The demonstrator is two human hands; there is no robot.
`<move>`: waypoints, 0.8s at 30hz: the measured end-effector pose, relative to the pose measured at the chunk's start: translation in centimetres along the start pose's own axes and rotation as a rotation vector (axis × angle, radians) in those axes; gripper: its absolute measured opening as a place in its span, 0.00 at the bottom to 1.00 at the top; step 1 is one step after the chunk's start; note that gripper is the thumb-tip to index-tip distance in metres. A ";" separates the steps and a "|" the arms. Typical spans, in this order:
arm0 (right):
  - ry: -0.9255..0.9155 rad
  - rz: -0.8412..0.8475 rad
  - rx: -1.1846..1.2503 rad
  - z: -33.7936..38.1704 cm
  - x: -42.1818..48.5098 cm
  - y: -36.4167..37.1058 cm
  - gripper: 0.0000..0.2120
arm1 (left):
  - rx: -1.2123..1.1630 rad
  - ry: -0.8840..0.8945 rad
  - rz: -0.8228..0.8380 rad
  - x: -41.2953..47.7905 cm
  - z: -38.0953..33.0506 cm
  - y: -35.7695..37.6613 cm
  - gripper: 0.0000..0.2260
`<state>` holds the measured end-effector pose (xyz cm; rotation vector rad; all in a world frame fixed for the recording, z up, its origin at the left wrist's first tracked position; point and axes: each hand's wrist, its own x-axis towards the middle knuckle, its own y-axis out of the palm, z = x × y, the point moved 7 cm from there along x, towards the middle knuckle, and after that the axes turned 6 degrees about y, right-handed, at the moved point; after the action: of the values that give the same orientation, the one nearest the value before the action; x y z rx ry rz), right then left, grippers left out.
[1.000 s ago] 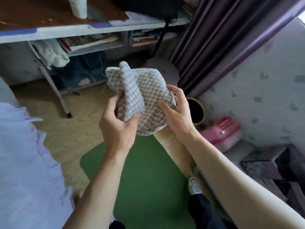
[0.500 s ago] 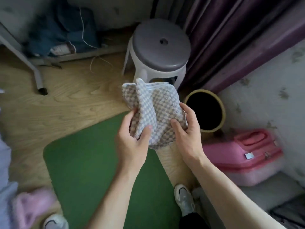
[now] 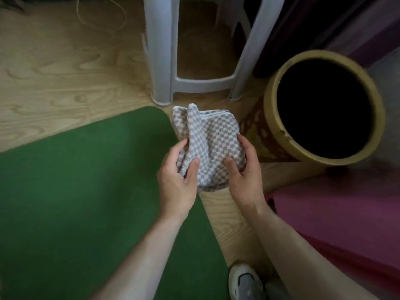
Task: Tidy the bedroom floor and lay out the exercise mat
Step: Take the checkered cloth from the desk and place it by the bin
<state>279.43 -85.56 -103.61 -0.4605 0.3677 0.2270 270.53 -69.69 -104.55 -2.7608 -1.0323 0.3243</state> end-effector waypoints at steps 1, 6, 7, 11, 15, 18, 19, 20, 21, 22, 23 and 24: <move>0.009 0.011 -0.008 -1.3 0.7 0.7 0.25 | 0.008 -0.012 0.000 0.1 1.7 0.5 0.19; 0.072 0.010 -0.065 -7.2 4.0 2.4 0.26 | 0.057 -0.065 0.053 -0.2 8.4 3.6 0.19; 0.084 0.009 -0.095 -8.3 4.3 2.3 0.26 | 0.061 -0.091 0.079 -0.5 9.4 4.4 0.19; 0.233 0.093 -0.302 -13.0 5.1 2.0 0.25 | 0.096 -0.273 0.138 -2.1 13.8 6.1 0.19; 0.285 0.160 -0.540 -14.5 4.8 1.9 0.28 | 0.203 -0.330 0.172 -3.2 14.6 5.9 0.24; 0.176 0.180 -0.709 -13.5 4.1 2.6 0.33 | 0.407 -0.267 0.173 -2.6 13.7 5.4 0.38; 0.169 0.211 -0.722 -13.5 3.9 3.0 0.35 | 0.424 -0.272 0.182 -2.4 13.6 5.4 0.40; 0.184 0.245 -0.709 -13.6 3.7 3.3 0.36 | 0.402 -0.294 0.192 -2.2 13.7 5.5 0.39; 0.212 0.268 -0.683 -13.9 3.7 3.4 0.37 | 0.362 -0.324 0.203 -2.2 13.9 5.8 0.37; 0.238 0.269 -0.664 -14.2 3.7 3.2 0.37 | 0.327 -0.350 0.210 -2.3 14.1 6.1 0.36; 0.247 0.248 -0.661 -14.4 3.8 2.8 0.36 | 0.305 -0.359 0.216 -2.7 14.2 6.5 0.34; 0.242 0.218 -0.677 -14.5 3.9 2.3 0.36 | 0.286 -0.358 0.220 -3.1 14.2 7.0 0.33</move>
<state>278.05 -89.91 -118.13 -1.1229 0.5789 0.5151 268.85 -75.72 -119.46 -2.6058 -0.6776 0.9470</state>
